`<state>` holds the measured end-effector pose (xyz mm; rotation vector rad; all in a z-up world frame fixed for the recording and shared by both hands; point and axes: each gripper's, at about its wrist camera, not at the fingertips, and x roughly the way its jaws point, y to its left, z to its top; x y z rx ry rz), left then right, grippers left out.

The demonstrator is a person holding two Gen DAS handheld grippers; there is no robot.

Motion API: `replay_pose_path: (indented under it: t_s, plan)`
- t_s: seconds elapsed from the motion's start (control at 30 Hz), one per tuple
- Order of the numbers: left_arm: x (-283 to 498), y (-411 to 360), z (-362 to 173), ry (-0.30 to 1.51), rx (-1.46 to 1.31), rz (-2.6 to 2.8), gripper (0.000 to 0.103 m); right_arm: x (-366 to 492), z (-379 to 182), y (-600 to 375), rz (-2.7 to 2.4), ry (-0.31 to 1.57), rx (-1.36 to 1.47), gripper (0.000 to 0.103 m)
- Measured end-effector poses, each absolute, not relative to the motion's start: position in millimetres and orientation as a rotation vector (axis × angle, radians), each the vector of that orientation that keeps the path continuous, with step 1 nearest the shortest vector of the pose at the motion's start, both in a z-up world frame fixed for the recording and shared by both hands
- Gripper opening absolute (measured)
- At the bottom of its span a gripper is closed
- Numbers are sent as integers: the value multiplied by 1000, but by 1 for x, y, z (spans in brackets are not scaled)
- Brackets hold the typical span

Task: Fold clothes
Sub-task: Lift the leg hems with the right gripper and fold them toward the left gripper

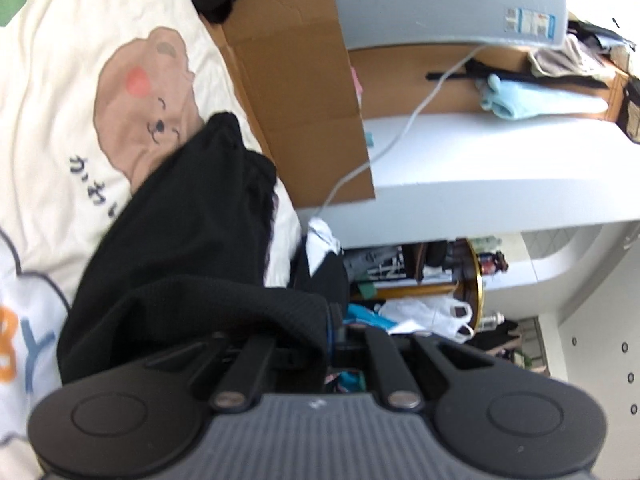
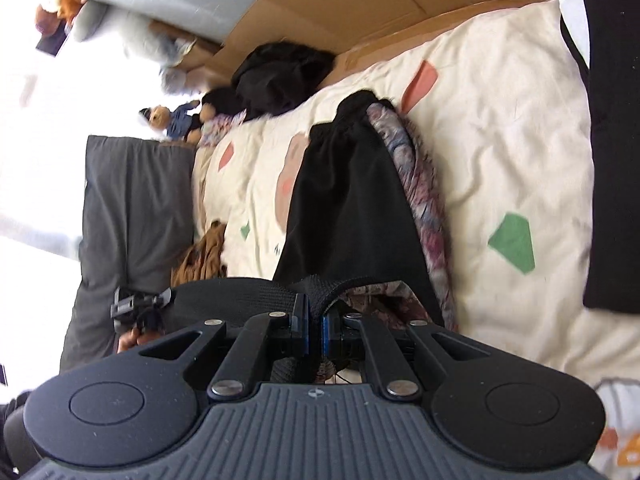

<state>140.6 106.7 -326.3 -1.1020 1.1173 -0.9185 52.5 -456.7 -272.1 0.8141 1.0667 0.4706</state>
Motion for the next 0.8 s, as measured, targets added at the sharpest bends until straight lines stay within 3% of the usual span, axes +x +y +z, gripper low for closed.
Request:
replay_pose_path:
  t_s: [0.37, 0.8]
  plan:
    - [213, 91, -351, 1163, -991, -841, 6, 110, -320, -462, 384, 1050, 837, 6]
    - [269, 68, -361, 1188, -870, -826, 6, 158, -322, -469, 364, 1074, 738, 6]
